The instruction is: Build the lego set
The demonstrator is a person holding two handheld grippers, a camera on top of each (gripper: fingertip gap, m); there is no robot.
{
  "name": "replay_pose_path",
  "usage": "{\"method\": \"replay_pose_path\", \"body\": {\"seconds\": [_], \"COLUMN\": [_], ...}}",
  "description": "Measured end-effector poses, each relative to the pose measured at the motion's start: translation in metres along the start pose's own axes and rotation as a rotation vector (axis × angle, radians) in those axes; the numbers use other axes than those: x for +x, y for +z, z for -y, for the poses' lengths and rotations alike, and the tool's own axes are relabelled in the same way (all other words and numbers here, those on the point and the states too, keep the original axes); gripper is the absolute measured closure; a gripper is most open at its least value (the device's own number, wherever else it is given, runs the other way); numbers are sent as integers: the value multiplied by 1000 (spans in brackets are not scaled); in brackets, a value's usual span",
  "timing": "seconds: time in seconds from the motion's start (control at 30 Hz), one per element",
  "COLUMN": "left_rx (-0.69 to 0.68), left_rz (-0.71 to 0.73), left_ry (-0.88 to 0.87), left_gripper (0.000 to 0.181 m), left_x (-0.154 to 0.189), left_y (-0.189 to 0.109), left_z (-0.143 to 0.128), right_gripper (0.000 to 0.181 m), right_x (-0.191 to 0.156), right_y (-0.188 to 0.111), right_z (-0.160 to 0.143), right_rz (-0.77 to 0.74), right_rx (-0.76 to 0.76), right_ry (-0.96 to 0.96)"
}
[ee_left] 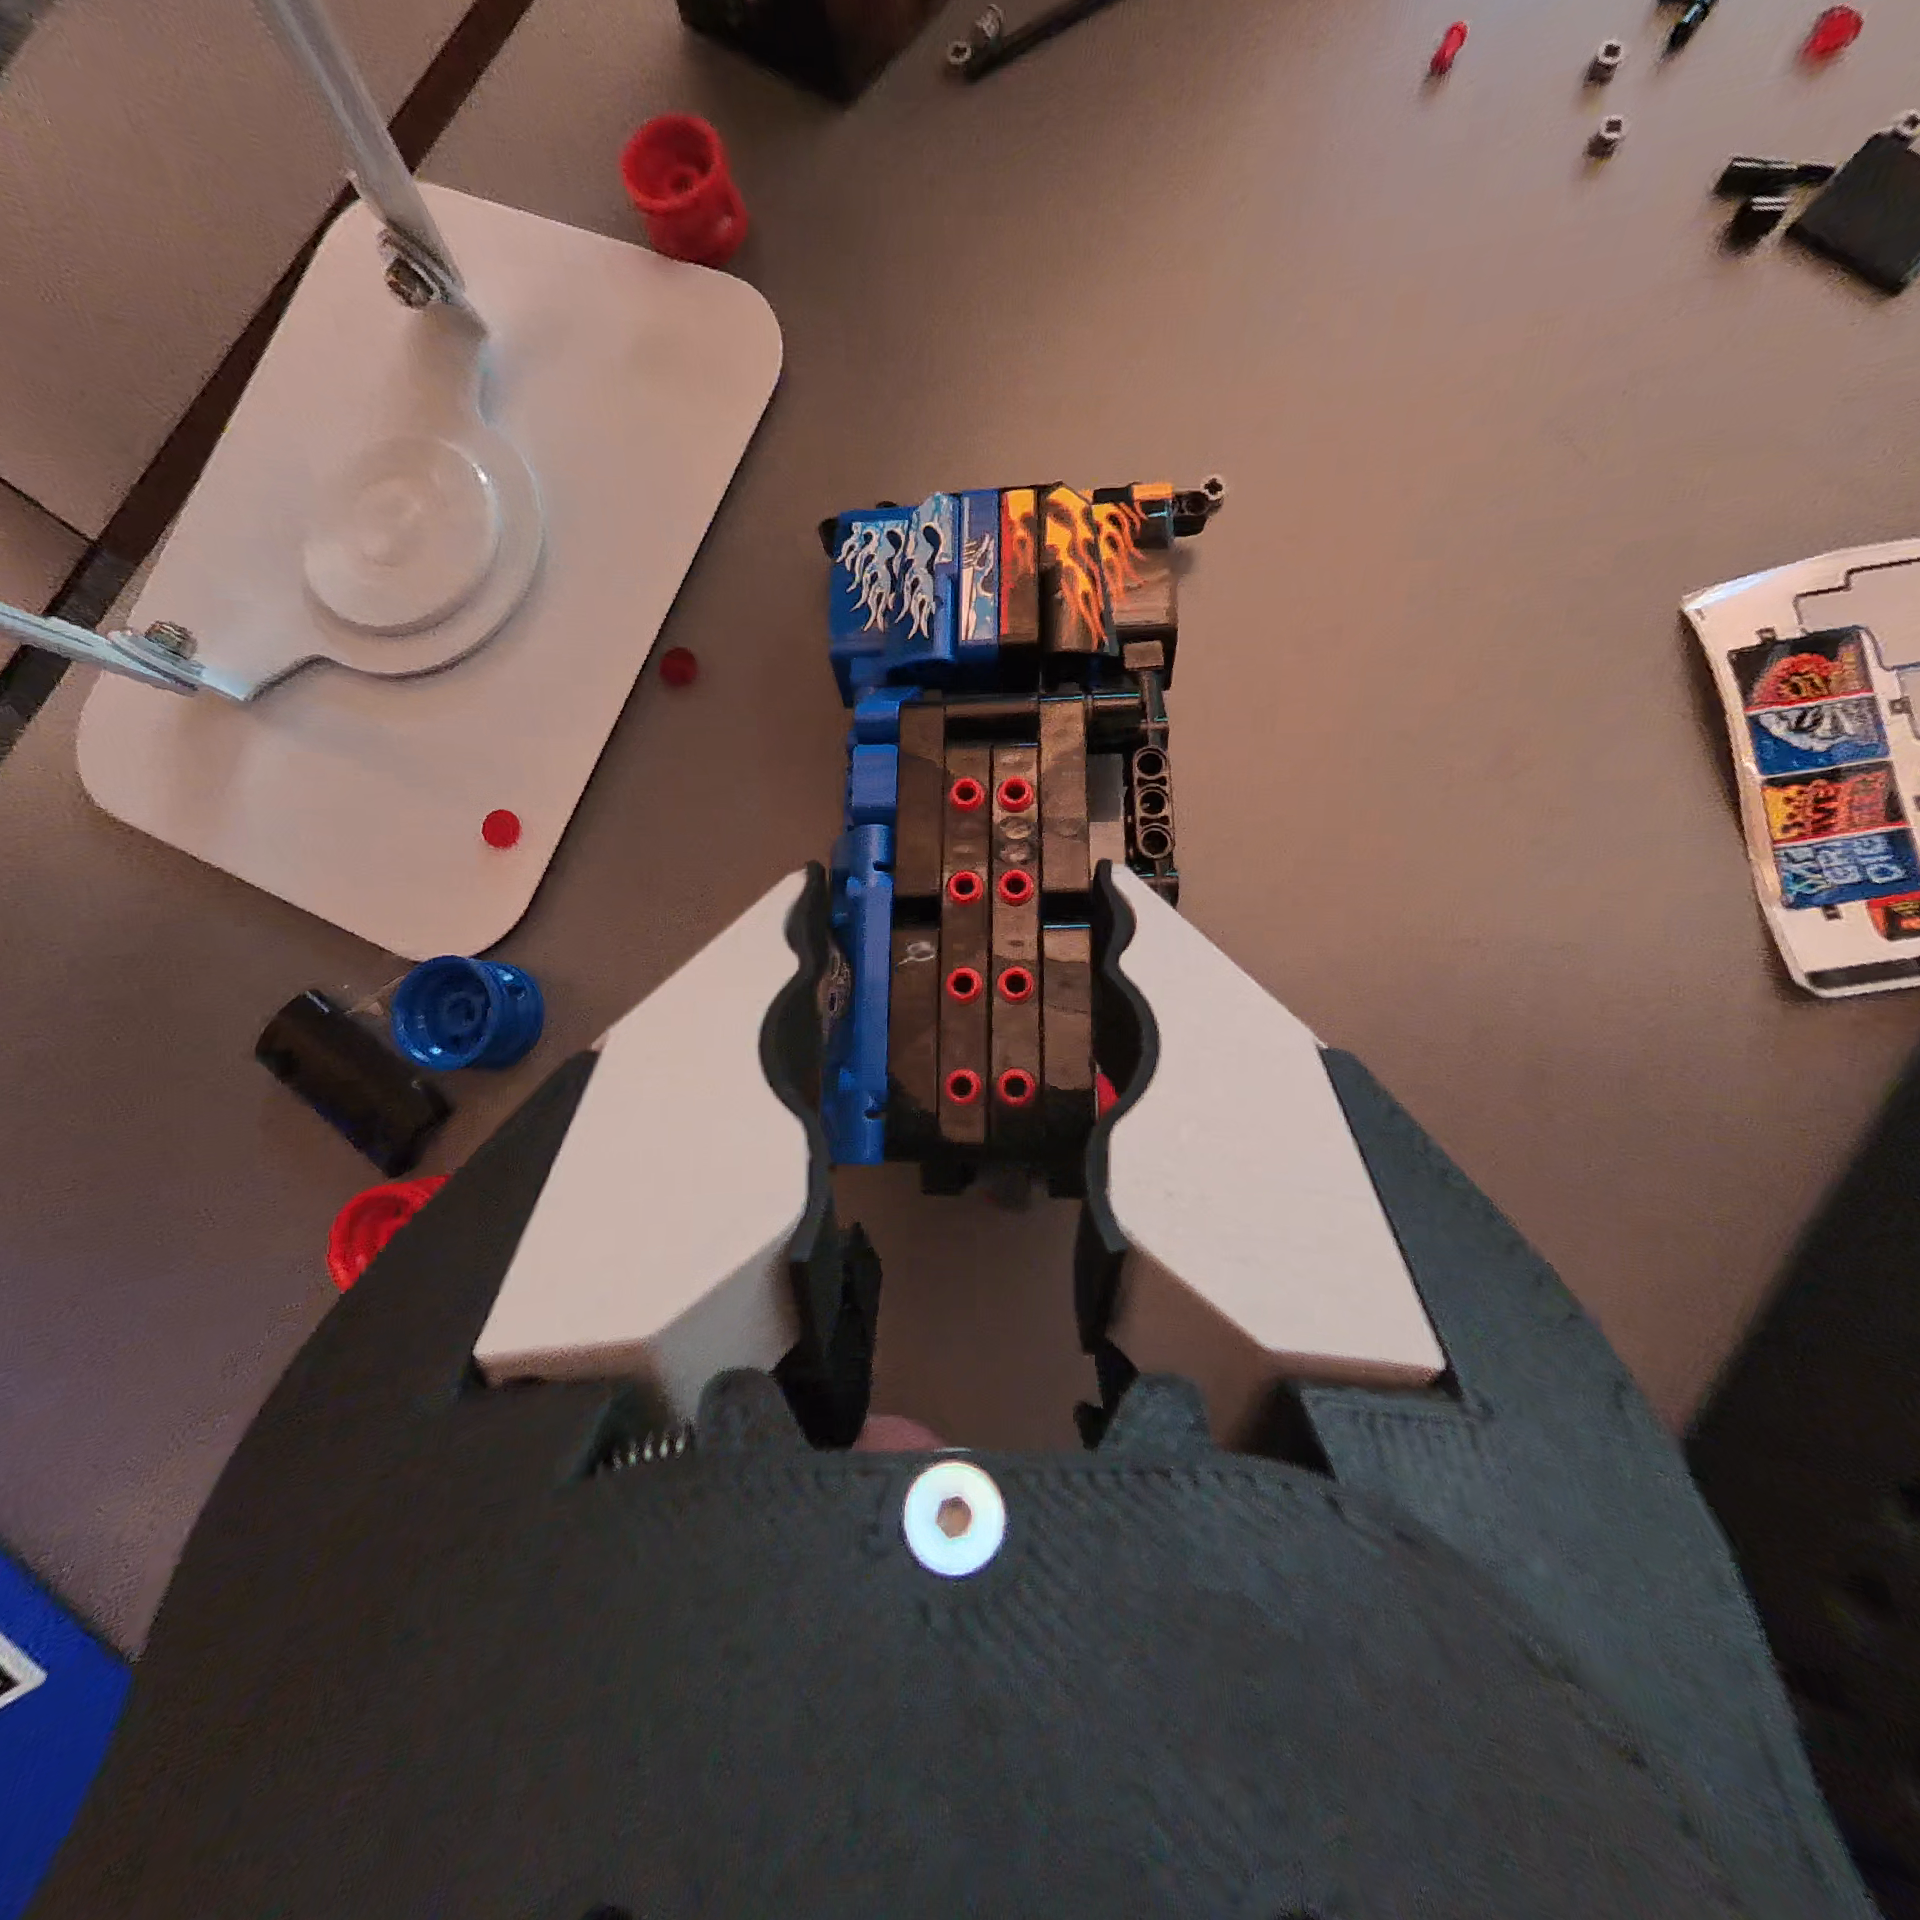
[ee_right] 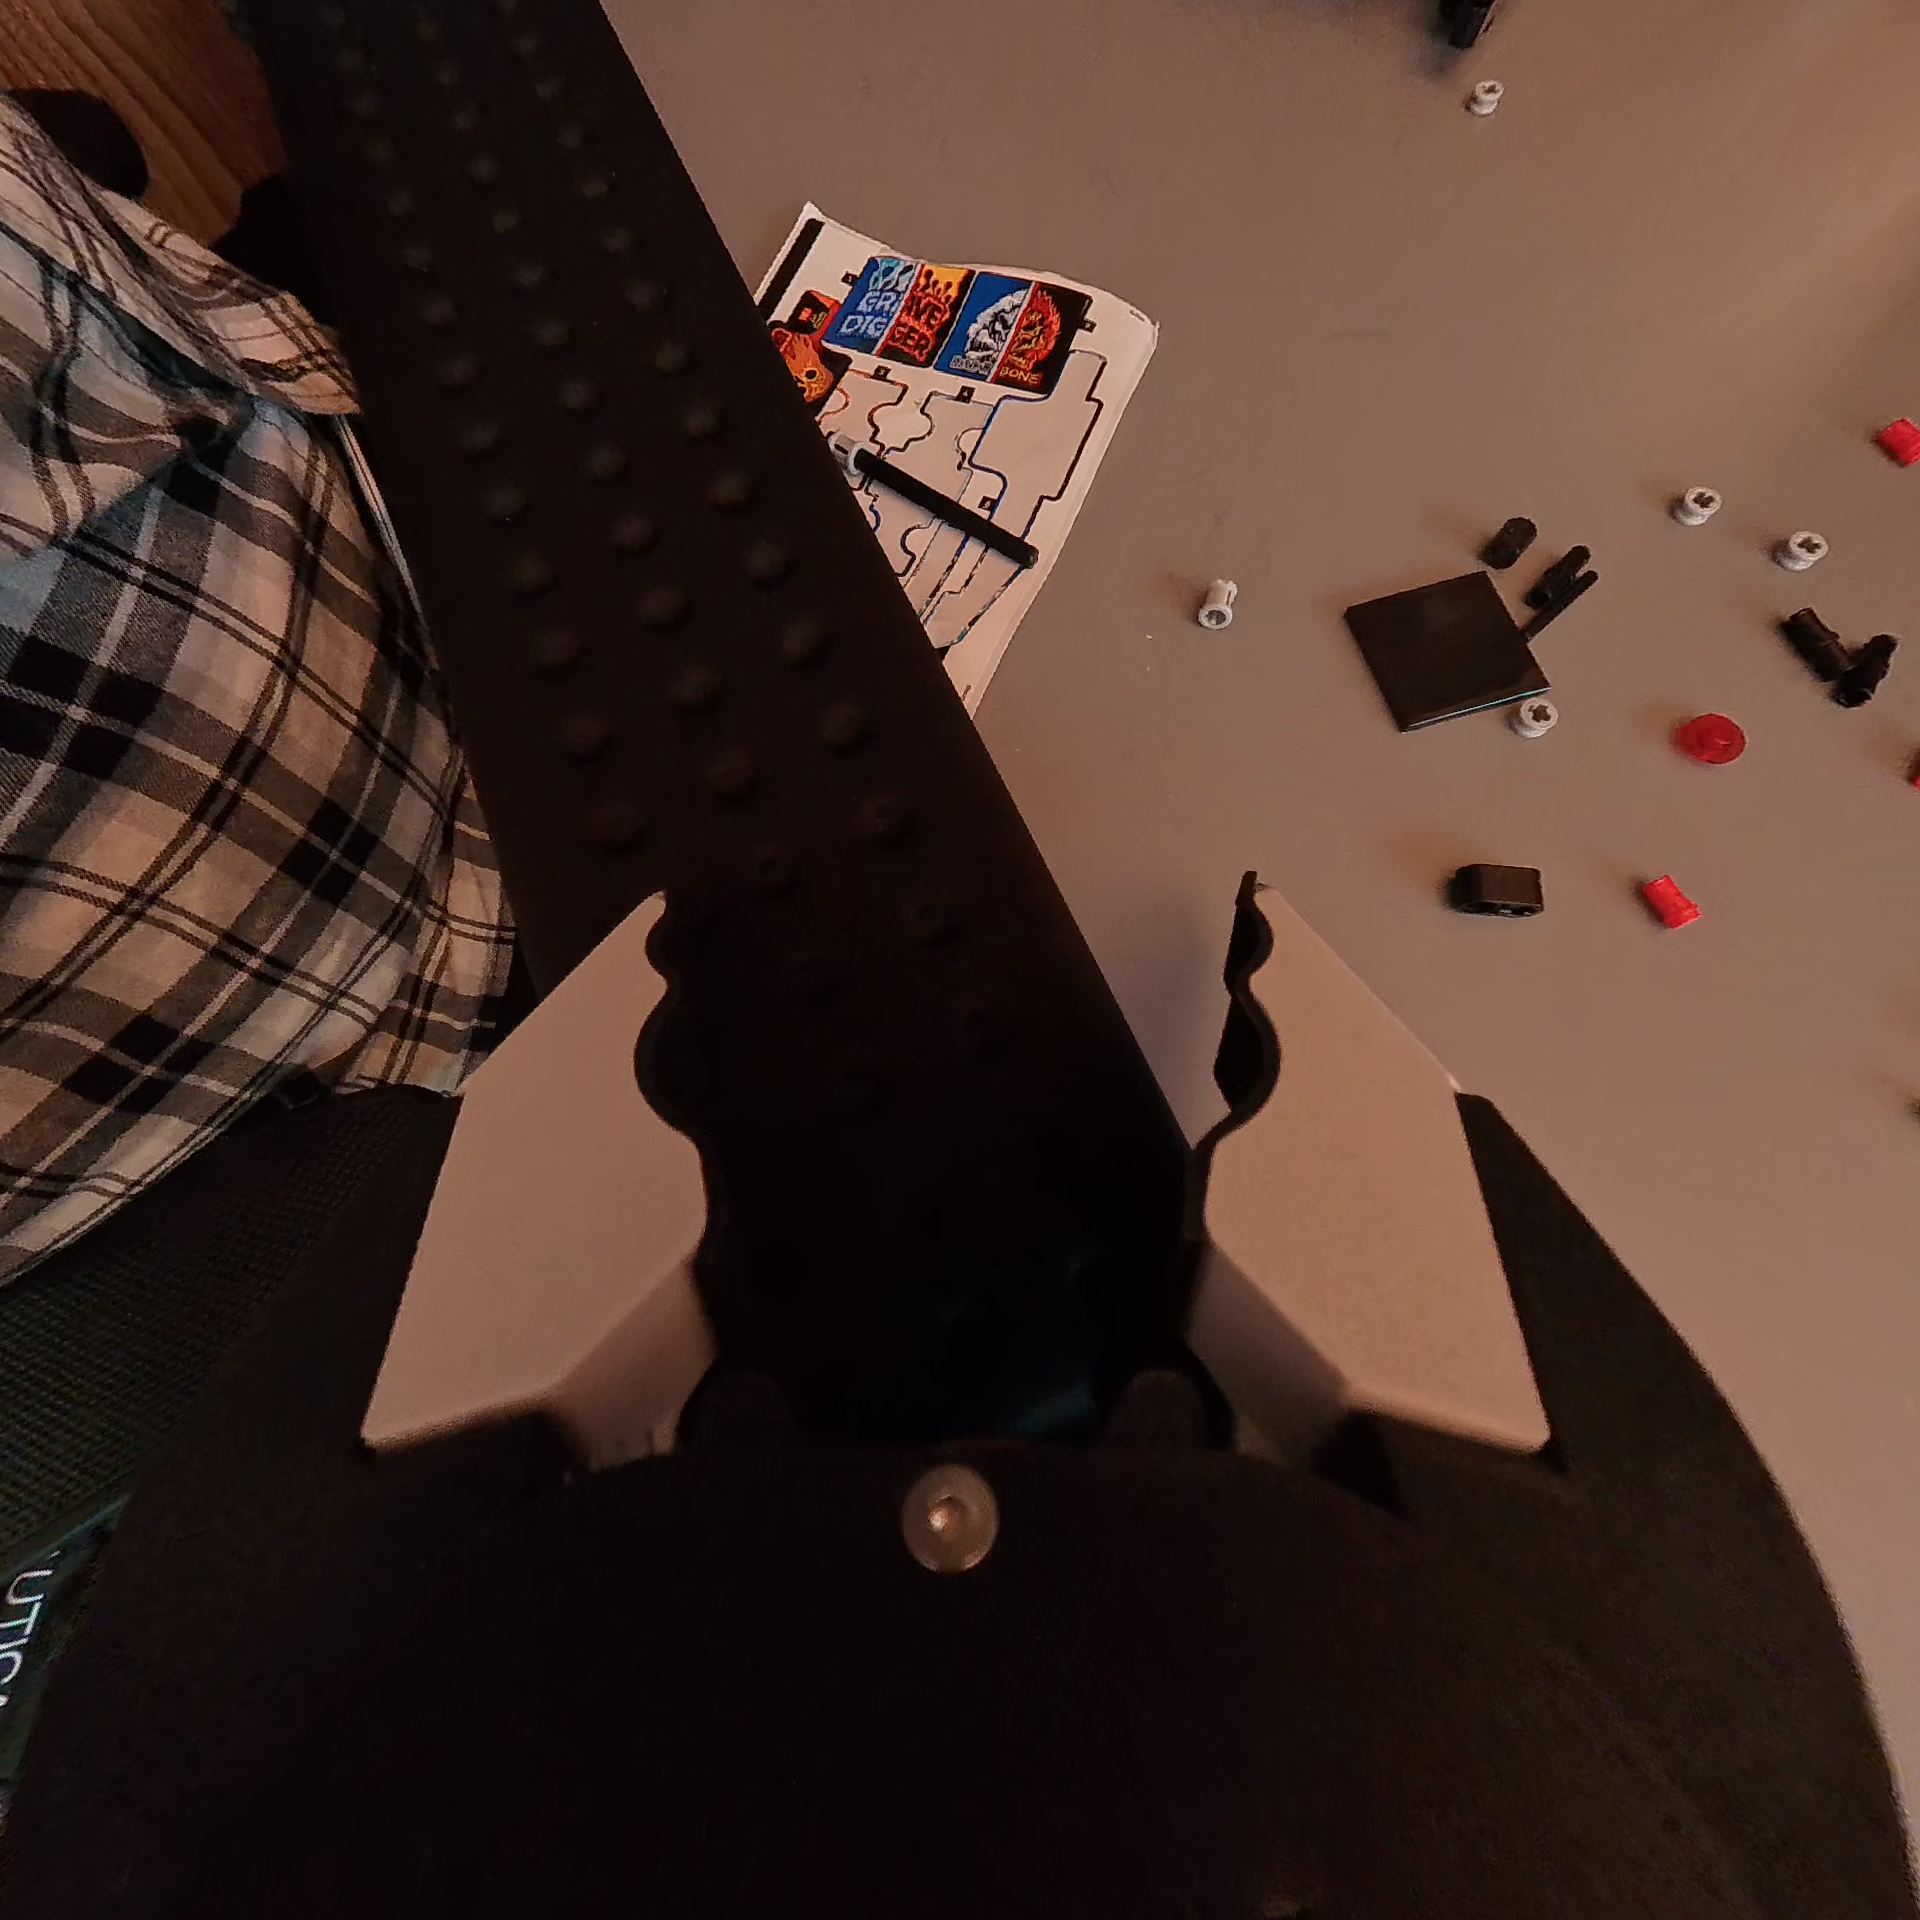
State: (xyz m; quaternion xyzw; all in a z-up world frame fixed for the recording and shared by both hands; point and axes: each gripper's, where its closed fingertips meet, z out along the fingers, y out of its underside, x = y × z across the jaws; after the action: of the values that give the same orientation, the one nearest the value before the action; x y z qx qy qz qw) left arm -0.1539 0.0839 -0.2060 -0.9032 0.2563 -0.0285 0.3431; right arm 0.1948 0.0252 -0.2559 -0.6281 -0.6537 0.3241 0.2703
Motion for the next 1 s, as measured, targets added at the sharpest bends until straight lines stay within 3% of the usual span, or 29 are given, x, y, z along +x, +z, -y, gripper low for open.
{"method": "replay_pose_path", "body": {"seconds": [0.23,0.6,0.83,1.0], "left_rx": [73,161,182,213], "left_rz": [123,503,582,585], "left_ry": [130,595,726,723], "left_gripper": [133,140,139,139], "left_x": [9,54,79,89], "left_y": [-12,-63,-66,-71], "left_z": [-1,-13,-31,-35], "right_gripper": [82,87,88,88], "right_x": [1,3,4,4], "right_y": [-1,-1,-1,0], "right_z": [1,2,2,1], "right_rz": [7,20,12,8], "right_rx": [10,13,11,10], "right_ry": [7,30,37,37]}}
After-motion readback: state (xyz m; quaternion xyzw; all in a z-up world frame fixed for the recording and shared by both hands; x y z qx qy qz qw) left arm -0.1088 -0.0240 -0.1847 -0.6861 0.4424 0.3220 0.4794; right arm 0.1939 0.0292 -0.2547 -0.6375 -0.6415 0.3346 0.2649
